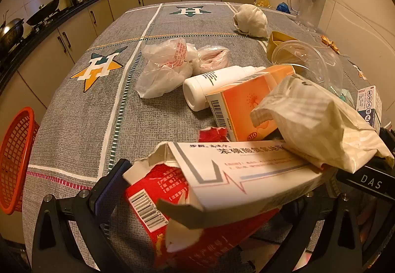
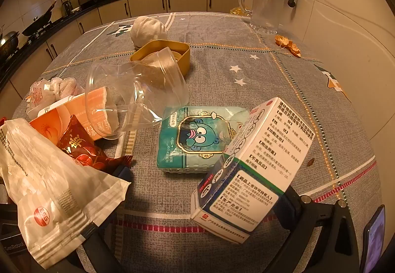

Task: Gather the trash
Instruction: 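Move both tools toward the pile of trash on the table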

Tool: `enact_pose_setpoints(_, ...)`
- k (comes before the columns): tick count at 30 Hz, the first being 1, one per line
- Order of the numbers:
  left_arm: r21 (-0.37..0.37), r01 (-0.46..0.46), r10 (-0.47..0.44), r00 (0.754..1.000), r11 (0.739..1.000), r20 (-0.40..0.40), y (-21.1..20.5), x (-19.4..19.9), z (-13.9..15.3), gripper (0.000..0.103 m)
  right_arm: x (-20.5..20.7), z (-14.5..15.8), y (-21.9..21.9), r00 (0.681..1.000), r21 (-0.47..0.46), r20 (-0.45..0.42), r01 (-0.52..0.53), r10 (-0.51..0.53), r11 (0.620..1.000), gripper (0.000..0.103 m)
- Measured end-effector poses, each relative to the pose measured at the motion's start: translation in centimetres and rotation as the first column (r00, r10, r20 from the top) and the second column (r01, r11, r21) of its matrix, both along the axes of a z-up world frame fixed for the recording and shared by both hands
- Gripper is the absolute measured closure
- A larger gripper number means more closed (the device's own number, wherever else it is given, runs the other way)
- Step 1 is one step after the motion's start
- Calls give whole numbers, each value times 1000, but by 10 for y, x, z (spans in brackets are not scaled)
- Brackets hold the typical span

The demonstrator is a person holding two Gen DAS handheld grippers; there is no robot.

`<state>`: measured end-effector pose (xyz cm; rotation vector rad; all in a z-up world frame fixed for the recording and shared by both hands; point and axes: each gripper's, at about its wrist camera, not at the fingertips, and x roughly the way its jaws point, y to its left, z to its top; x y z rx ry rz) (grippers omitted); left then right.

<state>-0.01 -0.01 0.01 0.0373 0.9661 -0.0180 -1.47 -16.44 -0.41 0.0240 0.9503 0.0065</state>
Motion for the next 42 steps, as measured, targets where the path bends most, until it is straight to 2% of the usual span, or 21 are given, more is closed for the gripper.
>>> enact_pose_setpoints(18, 2, -21, 21, 1000, 1000, -1, -5, -7, 0, 0, 3, 2, 0, 1000, -3, -5, 4, -4, 1000, 0)
enact_pose_setpoints(22, 21, -21, 21, 1000, 1000, 12, -5, -27, 4, 0, -11, 4, -2, 999, 8, -30, -12, 12, 1000, 0)
enact_pose_setpoints(25, 34, -27, 24, 996, 999, 86, -1, -59, 18, 0, -36, 16, -8, 1000, 42, 0, -14, 14, 999, 0)
enact_pose_setpoints(29, 28, -36, 31, 981, 999, 190, 6, -105, 40, 0, -72, 42, -8, 997, 25, 78, -30, 28, 999, 0)
enact_pose_setpoints(30, 23, -41, 35, 976, 999, 213, 22, -91, 52, 0, -82, 50, -8, 993, 29, 111, -35, 31, 999, 0)
enact_pose_setpoints(34, -2, -77, 74, 946, 997, 317, 33, -124, 72, 0, -117, 81, 6, 966, 33, 251, -73, 63, 997, 0)
enact_pose_setpoints(37, 33, -107, 86, 917, 994, 390, 39, -145, 78, 0, -140, 93, 29, 928, -13, 349, -133, 129, 991, 0)
enact_pose_setpoints(39, 48, -126, 96, 910, 991, 404, 44, -152, 77, 0, -146, 93, 43, 917, -78, 349, -177, 193, 981, 0)
enact_pose_setpoints(42, 22, -149, 127, 906, 989, 403, 48, -155, 75, 0, -151, 90, 50, 913, -61, 349, -203, 212, 977, 0)
